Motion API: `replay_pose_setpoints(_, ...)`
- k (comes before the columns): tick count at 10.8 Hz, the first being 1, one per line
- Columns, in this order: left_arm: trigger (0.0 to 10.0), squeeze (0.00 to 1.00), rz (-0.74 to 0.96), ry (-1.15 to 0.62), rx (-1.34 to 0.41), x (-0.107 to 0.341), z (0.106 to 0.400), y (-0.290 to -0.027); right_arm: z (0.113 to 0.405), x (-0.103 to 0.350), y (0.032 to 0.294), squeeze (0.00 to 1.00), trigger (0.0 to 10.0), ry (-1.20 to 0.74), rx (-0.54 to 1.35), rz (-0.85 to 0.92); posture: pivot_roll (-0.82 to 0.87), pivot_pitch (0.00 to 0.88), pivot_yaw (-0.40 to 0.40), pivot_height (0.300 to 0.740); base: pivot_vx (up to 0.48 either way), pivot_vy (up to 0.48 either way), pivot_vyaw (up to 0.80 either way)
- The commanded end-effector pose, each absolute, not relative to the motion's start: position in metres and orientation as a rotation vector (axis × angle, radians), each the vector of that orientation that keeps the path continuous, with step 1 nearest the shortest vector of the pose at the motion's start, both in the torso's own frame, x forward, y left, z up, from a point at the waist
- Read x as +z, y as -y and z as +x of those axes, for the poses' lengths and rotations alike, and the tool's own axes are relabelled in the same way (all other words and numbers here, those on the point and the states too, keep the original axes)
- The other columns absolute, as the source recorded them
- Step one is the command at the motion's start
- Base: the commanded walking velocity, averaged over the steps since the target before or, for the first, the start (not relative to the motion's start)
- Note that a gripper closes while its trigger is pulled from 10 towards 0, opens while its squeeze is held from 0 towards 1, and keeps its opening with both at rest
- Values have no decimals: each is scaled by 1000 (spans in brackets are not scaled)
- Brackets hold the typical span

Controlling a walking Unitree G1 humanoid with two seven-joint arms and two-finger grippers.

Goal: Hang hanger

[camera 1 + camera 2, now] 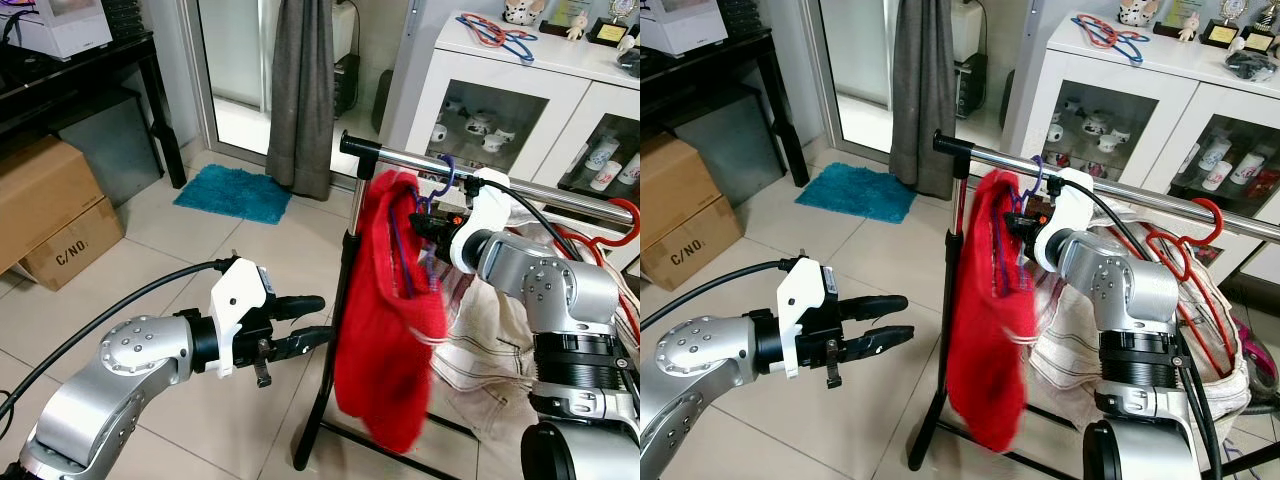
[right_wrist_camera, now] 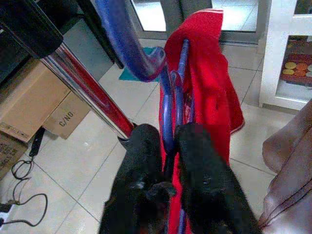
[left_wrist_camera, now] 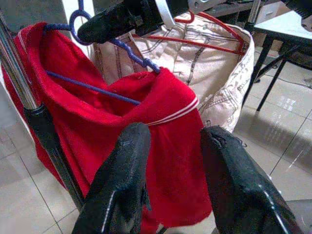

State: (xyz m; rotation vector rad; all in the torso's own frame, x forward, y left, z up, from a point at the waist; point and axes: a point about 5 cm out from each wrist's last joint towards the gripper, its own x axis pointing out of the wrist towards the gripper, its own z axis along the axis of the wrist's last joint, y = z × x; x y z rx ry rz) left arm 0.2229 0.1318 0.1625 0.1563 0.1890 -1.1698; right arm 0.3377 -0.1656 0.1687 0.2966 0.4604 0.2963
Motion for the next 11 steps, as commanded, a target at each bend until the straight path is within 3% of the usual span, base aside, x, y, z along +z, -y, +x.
replay_pose_setpoints(1, 10000, 0, 162, -191, -1184, 163, 223, -130, 338, 176, 165, 0, 0, -430, 302, 307, 35, 0, -53, 740, 0, 0, 0)
replay_pose_setpoints(6, 10000, 0, 161, -174, -1134, 162, 227, -129, 333, 185, 164, 0, 0, -326, 331, 258, 30, 0, -50, 740, 0, 0, 0)
replay_pose_setpoints(9, 10000, 0, 169, -108, -833, 162, 249, -138, 314, 203, 176, 0, 0, -211, 347, 199, 22, 0, -59, 740, 0, 0, 0)
replay_pose_setpoints(11, 10000, 0, 135, -101, -774, 158, 245, -136, 288, 193, 178, 0, 0, -233, 384, 60, 14, 0, -63, 740, 0, 0, 0)
